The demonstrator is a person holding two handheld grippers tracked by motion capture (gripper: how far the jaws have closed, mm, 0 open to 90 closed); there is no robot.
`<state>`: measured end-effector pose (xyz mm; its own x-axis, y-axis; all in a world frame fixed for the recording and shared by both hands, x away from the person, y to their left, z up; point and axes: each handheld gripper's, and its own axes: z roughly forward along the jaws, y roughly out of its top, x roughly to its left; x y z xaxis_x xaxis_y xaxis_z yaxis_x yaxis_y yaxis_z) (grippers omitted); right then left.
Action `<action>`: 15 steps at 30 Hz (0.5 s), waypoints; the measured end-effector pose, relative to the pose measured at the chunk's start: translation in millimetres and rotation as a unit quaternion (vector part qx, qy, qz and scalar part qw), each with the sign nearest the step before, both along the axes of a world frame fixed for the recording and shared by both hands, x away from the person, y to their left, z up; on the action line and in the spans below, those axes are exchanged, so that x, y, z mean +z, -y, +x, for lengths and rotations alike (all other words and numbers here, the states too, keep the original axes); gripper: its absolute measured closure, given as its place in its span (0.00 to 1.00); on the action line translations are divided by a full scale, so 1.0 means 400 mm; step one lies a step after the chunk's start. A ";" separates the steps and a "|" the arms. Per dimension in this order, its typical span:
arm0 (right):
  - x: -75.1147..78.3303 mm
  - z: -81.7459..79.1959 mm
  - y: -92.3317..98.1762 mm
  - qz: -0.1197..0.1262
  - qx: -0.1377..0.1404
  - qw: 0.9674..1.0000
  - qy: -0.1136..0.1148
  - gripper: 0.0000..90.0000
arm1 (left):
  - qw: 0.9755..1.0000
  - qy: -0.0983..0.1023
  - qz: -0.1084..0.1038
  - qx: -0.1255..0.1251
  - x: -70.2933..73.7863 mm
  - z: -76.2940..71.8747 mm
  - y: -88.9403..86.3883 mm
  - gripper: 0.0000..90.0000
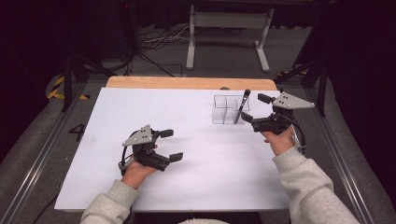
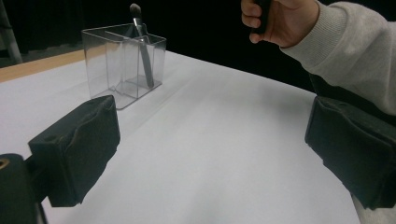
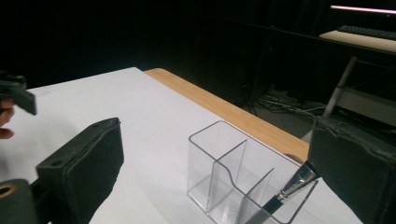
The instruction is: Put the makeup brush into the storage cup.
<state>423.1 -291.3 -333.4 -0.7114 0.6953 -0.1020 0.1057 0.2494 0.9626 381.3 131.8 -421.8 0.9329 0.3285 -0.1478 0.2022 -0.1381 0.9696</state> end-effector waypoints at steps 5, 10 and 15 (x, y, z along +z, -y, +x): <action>-0.006 -0.042 0.021 0.010 0.022 0.999 0.026 0.03 | 1.000 0.005 0.002 0.010 0.011 -0.013 -0.025 0.04; -0.017 -0.070 0.035 0.020 0.026 0.999 0.036 0.02 | 1.000 0.009 -0.003 0.018 0.023 -0.029 -0.051 0.04; -0.036 -0.096 0.043 0.024 0.030 0.998 0.044 0.02 | 1.000 0.009 -0.001 0.028 0.026 -0.039 -0.074 0.04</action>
